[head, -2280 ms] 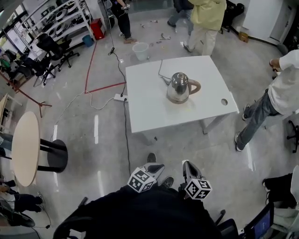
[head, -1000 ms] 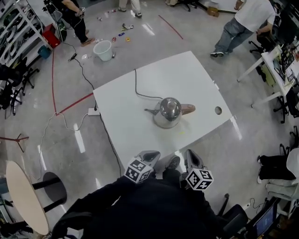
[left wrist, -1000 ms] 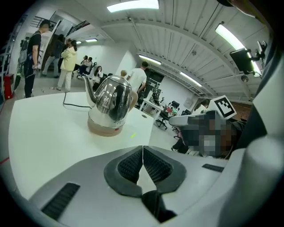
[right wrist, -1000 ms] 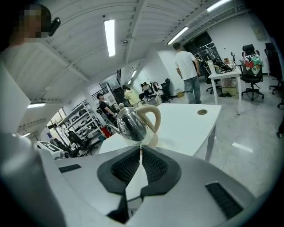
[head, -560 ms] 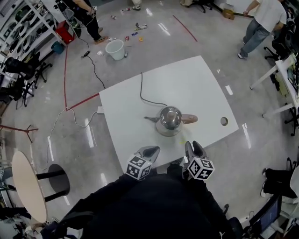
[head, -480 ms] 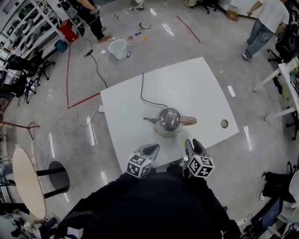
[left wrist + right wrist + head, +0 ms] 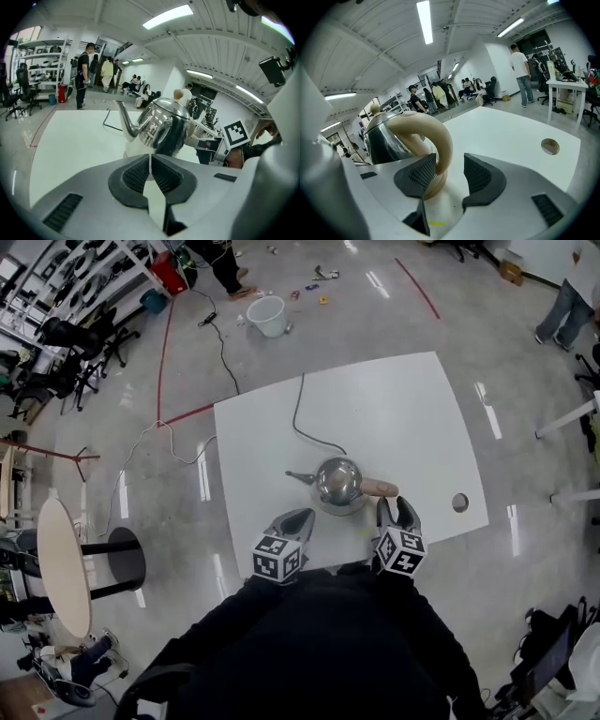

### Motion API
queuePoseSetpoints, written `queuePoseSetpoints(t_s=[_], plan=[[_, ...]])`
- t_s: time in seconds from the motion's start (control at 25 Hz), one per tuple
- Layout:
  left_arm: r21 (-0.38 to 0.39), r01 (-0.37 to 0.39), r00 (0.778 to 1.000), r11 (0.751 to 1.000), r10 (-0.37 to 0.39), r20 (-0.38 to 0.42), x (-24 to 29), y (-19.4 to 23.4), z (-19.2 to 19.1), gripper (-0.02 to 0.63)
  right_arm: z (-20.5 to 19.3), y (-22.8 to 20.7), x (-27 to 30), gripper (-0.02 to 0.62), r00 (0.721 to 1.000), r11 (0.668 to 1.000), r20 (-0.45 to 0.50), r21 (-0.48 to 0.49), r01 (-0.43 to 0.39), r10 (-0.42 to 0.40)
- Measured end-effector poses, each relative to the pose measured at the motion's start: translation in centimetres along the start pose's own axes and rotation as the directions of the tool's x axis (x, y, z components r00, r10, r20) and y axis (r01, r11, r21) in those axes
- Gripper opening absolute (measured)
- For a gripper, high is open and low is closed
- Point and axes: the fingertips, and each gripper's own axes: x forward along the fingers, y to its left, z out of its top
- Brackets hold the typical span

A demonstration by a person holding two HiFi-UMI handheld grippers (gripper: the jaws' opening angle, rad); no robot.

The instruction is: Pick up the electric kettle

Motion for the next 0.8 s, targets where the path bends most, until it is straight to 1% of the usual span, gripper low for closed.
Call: queuePoseSetpoints(t_s=[0.08, 0.16, 0.2, 0.24, 0.32, 0.4, 0.52, 0.8], plan=[[-0.022, -0.023, 1.000, 0.999, 0.023, 0.005, -0.1, 1.3, 0.2, 0.020, 0.2, 0.0, 0.6, 0.175, 1.000, 1.000, 0.007, 0.005, 0.005, -0.005], [-0.025, -0.058, 0.998, 0.998, 0.058, 0.014, 0.1, 2.8, 1.0, 0.021, 0.8, 0.2, 1.0, 0.175, 1.000, 1.000, 0.017, -0.004, 0.012, -0.011], [-0.026, -0.072, 0.997, 0.997, 0.072, 0.027, 0.3, 3.5, 1.6, 0.029, 0.9, 0.2, 1.3, 0.175, 1.000, 1.000, 0.022, -0.007, 0.018, -0.018], [-0.026, -0.077, 0.996, 0.997, 0.078, 0.045, 0.5, 4.1, 2.2, 0.060, 0.9, 0.2, 1.5, 0.175, 0.999, 1.000, 0.026, -0.007, 0.026, -0.026], [-0.024, -0.061, 0.995, 0.998, 0.063, 0.083, 1.0, 4.8, 3.4, 0.125, 0.6, 0.2, 1.8, 0.175, 0.999, 0.999, 0.029, -0.006, 0.039, -0.039], [-0.029, -0.023, 0.993, 0.999, 0.026, 0.111, 1.4, 4.9, 4.3, 0.169, 0.6, 0.4, 2.1, 0.175, 0.998, 0.999, 0.033, -0.009, 0.048, -0.047], [-0.033, 0.010, 0.989, 0.999, -0.005, 0.151, 1.5, 5.0, 5.3, 0.178, 0.9, 0.4, 2.7, 0.175, 0.996, 0.998, 0.051, -0.005, 0.069, -0.069], [-0.060, 0.029, 0.973, 0.998, -0.014, 0.232, 1.4, 6.0, 7.6, 0.177, 1.3, 0.1, 4.3, 0.175, 0.991, 0.994, 0.076, 0.026, 0.104, -0.106]])
